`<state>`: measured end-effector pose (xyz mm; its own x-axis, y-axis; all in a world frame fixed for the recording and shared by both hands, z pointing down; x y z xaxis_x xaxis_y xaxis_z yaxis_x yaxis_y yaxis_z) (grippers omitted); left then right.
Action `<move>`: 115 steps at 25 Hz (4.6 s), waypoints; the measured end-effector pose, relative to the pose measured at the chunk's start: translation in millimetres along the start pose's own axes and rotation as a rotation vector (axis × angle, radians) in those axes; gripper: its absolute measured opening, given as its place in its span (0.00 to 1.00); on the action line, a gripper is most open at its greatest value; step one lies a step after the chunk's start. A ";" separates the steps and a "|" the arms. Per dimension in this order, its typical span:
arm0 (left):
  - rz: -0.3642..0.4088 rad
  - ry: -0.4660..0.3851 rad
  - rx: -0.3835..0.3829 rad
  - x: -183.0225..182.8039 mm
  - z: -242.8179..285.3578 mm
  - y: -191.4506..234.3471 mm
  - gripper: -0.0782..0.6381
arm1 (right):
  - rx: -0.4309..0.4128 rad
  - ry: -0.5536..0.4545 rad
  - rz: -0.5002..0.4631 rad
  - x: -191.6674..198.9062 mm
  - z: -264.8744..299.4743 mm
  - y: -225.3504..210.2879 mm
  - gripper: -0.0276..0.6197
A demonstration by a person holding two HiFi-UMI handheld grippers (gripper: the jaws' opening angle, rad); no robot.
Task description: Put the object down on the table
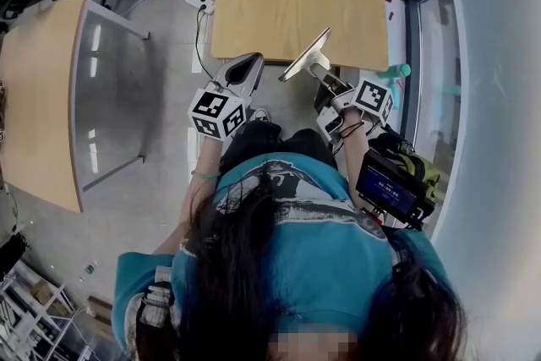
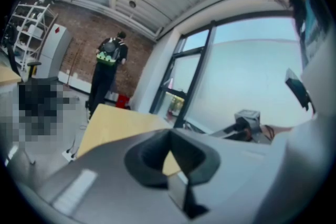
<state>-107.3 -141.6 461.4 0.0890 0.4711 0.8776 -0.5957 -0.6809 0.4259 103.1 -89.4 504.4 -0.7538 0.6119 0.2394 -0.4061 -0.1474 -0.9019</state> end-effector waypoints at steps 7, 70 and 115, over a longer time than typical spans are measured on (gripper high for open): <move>-0.037 -0.002 0.007 -5.9 3.5 19.3 0.11 | 0.032 0.030 -0.009 -5.9 23.6 10.1 0.20; -0.138 -0.058 -0.371 -50.6 91.0 124.1 0.12 | 0.230 0.228 0.084 -254.0 324.2 -102.6 0.27; -0.036 0.023 0.022 -10.3 30.9 15.2 0.11 | -0.023 0.070 -0.124 -28.3 43.1 17.0 0.11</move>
<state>-92.6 -174.1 465.6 0.0915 0.5083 0.8563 -0.5749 -0.6751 0.4622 95.2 -142.7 497.7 -0.6605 0.6772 0.3242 -0.4812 -0.0504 -0.8752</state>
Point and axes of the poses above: the fingertips, and each gripper's own axes: z forward along the fingers, y to its left, x out of its underside, the point moved 6 cm from there along -z, backward along the fingers, and after that the axes turned 6 degrees about -z, right-handed, at the moved point
